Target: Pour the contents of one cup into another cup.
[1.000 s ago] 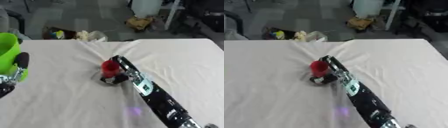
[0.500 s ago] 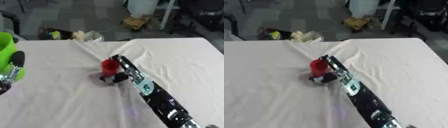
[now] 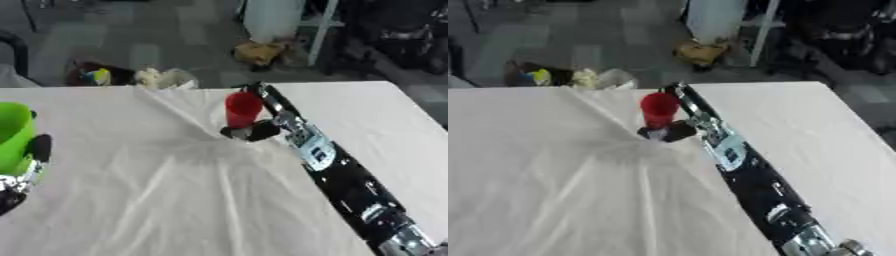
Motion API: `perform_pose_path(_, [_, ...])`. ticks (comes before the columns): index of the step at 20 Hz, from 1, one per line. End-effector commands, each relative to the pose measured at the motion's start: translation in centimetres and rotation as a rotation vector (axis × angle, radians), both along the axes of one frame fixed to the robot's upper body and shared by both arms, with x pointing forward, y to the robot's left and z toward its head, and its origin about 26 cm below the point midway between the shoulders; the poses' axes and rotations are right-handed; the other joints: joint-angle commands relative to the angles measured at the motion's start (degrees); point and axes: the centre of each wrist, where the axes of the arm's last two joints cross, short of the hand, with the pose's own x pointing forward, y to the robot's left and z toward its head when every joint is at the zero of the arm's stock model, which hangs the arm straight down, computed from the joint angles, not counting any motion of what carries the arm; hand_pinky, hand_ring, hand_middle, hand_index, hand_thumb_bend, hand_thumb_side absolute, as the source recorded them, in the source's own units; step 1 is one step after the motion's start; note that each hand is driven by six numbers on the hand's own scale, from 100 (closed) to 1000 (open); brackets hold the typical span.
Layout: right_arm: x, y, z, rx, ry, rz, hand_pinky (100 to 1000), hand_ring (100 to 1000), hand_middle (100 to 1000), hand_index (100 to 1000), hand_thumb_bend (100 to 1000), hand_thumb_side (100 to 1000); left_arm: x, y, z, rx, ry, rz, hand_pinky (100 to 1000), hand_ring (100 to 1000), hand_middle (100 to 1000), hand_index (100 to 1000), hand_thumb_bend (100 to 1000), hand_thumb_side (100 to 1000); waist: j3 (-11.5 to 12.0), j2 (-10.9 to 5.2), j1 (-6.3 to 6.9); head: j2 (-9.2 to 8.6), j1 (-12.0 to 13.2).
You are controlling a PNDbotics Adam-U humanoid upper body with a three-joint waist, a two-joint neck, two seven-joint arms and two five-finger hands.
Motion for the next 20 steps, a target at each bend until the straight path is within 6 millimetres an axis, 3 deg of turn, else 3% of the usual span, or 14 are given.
perform_pose_path(1, [0.0, -0.3, 3.9, -0.029, -0.087, 0.024, 461, 392, 260, 507, 100, 100, 0.2, -0.1, -0.5, 0.036, 0.002, -0.01, 177, 478, 505, 755, 100, 431, -0.4, -1.31, -0.05, 0.41, 0.4])
perform_pose_path(5, [0.2, 1.3, 6.1, -0.057, -0.128, 0.078, 459, 391, 261, 509, 100, 100, 0.7, -0.3, -1.9, 0.085, 0.034, -0.011, 176, 479, 507, 754, 100, 419, -1.6, -1.49, -0.8, 0.65, 0.6])
perform_pose_path(12, [0.2, 6.4, 9.1, -0.113, -0.196, 0.229, 458, 392, 260, 514, 100, 100, 1.9, -1.1, -2.7, 0.148, 0.032, -0.036, 176, 481, 508, 754, 100, 423, -3.0, -1.71, -2.01, 0.74, 1.3])
perform_pose_path(20, [-0.9, 12.2, 10.3, -0.238, -0.253, 0.375, 461, 397, 256, 524, 100, 100, 3.1, -2.8, -2.2, 0.166, 0.005, -0.103, 178, 481, 508, 754, 100, 436, -3.0, -1.89, -2.81, 0.34, 2.0])
